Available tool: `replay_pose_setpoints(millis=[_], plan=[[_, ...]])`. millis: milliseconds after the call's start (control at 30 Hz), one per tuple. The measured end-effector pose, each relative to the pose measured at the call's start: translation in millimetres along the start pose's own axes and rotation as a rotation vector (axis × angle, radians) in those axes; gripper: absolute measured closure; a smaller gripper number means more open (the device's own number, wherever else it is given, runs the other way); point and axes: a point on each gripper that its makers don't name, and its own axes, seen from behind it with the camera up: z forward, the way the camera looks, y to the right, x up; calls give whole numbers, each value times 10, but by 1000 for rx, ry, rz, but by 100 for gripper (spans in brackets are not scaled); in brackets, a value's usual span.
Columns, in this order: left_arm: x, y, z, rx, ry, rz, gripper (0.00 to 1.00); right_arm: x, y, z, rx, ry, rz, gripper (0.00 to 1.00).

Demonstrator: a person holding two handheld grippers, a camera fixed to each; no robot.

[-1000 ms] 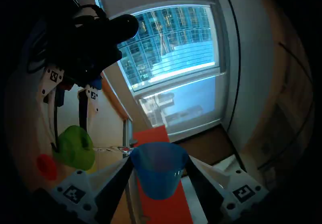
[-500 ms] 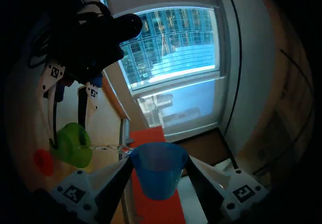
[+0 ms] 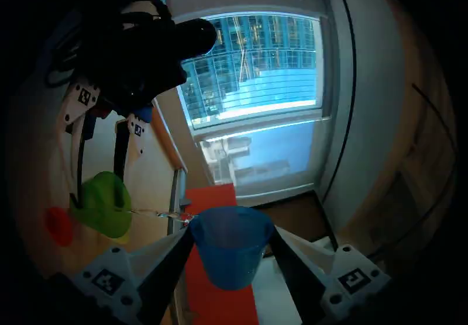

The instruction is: Pour water

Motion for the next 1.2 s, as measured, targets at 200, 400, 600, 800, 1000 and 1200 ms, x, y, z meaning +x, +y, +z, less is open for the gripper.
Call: replay_pose_setpoints(millis=[200,400,600,800,1000,1200], plan=[[-5,-7,-2,-2,0,0,16,26,-20,26,8,2,-24,9],[-22,-30,-4,1,-2,-2,16,43,-31,53,10,5,-48,9],[-12,-33,-6,-1,0,-2,16,52,-5,72,6,5,-64,9],[-17,-33,-6,-1,1,-1,16,51,18,75,5,4,-89,9],[5,-25,-6,-3,4,1,16,59,34,72,1,3,-113,9],[19,-29,-3,-1,7,3,16,80,45,60,0,4,-137,9]])
